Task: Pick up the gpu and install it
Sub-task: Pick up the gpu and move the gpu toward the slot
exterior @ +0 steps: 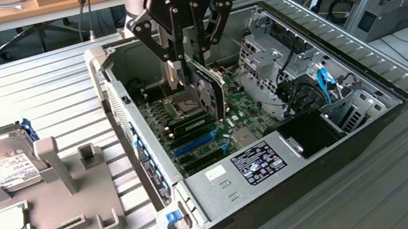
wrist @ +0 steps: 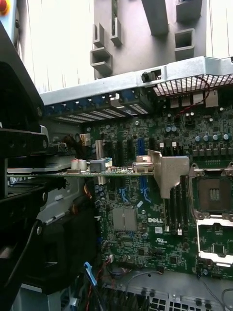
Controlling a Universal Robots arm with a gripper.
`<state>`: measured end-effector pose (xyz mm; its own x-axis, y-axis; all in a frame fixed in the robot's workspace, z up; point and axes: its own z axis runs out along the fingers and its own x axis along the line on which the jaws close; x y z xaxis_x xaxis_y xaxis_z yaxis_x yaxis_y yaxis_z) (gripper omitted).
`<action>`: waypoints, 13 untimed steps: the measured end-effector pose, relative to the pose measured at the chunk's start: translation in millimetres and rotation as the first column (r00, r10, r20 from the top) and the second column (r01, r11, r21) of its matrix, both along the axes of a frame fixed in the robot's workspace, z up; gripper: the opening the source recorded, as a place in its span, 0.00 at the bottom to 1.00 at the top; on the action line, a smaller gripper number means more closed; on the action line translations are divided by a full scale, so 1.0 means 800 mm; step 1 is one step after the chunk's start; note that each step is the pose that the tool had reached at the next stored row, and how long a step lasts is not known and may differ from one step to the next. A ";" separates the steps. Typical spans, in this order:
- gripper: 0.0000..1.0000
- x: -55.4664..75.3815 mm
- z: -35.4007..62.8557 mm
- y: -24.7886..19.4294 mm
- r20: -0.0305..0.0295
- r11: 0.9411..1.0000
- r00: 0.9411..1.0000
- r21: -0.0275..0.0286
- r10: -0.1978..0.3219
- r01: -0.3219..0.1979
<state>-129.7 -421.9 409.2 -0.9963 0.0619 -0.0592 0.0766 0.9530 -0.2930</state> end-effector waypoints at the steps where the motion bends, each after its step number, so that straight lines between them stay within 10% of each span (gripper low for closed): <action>1: 0.29 0.001 0.000 0.0001 0.000 1.000 1.000 -0.003 0.000 0.000; 13: 0.29 0.011 0.000 0.0013 0.000 0.999 1.000 -0.038 0.000 0.000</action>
